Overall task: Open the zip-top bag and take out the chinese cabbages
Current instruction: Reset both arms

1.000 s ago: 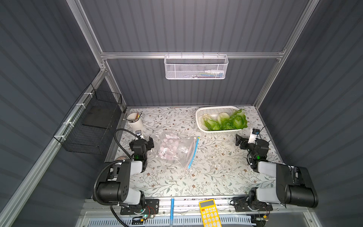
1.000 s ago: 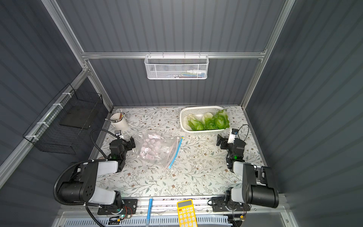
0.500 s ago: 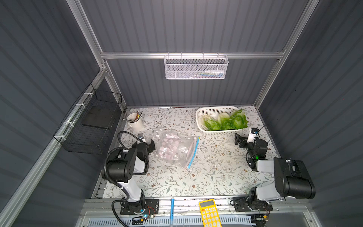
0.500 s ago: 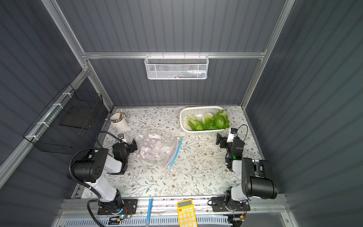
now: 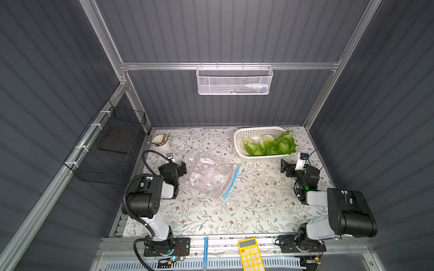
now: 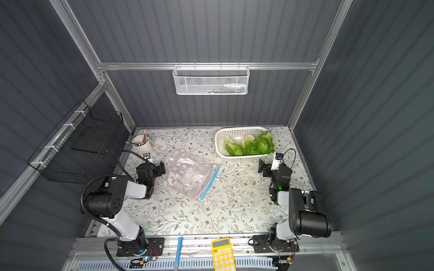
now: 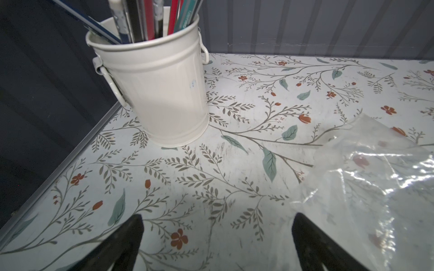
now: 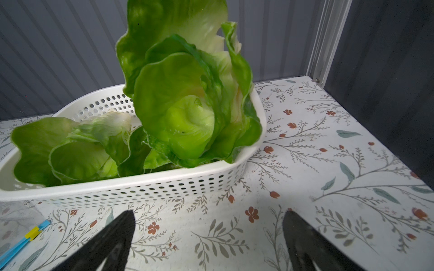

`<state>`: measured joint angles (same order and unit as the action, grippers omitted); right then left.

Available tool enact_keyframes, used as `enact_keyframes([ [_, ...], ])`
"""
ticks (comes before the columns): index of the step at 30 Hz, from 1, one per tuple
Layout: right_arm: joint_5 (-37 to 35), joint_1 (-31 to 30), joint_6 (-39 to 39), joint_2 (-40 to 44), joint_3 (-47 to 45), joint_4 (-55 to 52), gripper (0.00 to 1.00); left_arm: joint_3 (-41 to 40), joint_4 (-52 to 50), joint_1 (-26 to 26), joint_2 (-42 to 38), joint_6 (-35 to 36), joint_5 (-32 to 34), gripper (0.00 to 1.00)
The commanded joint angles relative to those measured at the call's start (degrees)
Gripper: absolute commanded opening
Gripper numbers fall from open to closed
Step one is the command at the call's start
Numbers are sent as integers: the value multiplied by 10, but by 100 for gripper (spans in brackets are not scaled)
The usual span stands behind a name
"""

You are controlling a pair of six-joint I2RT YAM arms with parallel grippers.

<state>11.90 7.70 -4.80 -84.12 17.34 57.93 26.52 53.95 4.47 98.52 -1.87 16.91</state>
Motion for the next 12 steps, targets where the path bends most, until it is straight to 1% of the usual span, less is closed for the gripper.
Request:
enact_keyframes([
  [1, -19, -10, 10, 0, 16, -20, 99, -3, -1, 2, -2, 9, 7, 100],
  [12, -21, -11, 10, 2, 14, -16, 99, -3, -1, 2, -2, 9, 7, 100],
])
